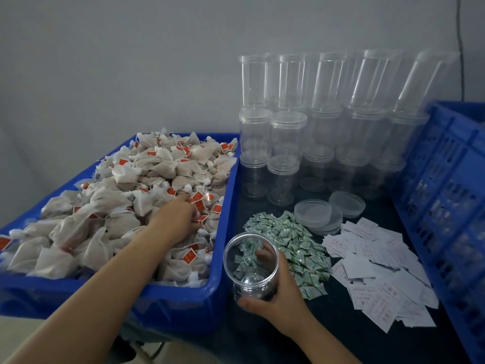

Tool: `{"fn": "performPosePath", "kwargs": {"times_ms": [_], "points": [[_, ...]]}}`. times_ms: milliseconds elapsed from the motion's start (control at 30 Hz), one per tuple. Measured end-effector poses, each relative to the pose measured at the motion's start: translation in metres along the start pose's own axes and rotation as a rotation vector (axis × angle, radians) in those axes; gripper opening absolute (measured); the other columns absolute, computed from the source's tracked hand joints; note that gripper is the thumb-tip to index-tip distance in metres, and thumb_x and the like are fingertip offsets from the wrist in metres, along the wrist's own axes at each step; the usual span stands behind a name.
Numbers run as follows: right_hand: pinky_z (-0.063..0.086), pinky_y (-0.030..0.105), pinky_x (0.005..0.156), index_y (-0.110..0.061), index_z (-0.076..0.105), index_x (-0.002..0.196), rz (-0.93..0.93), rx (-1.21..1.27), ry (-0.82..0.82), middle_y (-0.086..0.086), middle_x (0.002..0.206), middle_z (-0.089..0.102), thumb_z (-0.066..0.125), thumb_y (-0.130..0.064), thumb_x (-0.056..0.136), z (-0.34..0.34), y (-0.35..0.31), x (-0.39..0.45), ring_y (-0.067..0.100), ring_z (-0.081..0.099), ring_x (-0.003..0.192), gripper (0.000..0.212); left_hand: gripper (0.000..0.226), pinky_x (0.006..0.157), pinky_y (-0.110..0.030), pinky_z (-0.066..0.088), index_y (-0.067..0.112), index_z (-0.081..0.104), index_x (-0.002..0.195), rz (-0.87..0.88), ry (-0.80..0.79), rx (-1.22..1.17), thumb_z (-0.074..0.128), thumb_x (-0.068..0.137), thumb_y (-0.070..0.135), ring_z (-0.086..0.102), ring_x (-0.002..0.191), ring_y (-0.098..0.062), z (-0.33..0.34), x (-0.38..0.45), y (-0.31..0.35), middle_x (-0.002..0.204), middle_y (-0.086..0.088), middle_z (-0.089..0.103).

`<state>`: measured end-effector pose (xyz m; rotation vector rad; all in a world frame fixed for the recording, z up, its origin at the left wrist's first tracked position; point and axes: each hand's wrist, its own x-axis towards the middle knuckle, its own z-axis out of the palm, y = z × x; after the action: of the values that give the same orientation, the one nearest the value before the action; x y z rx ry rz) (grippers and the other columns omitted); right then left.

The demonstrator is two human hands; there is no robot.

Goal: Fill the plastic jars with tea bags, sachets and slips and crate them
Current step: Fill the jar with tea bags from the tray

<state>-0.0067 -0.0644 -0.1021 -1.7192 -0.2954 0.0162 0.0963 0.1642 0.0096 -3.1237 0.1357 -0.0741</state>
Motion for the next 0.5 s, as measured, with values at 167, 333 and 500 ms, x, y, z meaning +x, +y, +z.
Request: {"fn": "performPosePath", "kwargs": {"times_ms": [167,333,500], "points": [[0.047,0.011,0.093,-0.073,0.034,0.128,-0.01,0.005,0.015,-0.037,0.13,0.048,0.094,-0.058,0.048,0.0014,0.0011,-0.0001,-0.007,0.046,0.13,0.1,0.021,0.082,-0.029,0.045,0.013,0.066,0.103,-0.065,0.06,-0.044,0.062,0.089,0.028,0.056,0.099,-0.02,0.0042,0.0022,0.0013,0.122,-0.005,0.052],[0.047,0.011,0.093,-0.074,0.032,0.127,-0.003,0.004,0.016,-0.038,0.13,0.048,0.09,-0.069,0.044,0.0019,0.0001,0.0,-0.008,0.046,0.13,0.101,0.021,0.079,-0.029,0.046,0.014,0.066,0.103,-0.089,0.108,-0.074,0.057,0.093,0.03,0.06,0.091,-0.019,0.0028,0.0024,0.0002,0.102,-0.005,0.066],[0.047,0.009,0.092,-0.075,0.031,0.127,-0.005,-0.001,0.011,-0.039,0.13,0.048,0.089,-0.069,0.045,0.0014,-0.0016,-0.0008,-0.009,0.046,0.129,0.101,0.016,0.071,-0.03,0.046,0.015,0.065,0.093,-0.123,0.24,-0.172,0.068,0.085,0.029,0.058,0.081,-0.017,-0.0002,-0.0005,-0.0006,0.093,-0.003,0.065]]}}
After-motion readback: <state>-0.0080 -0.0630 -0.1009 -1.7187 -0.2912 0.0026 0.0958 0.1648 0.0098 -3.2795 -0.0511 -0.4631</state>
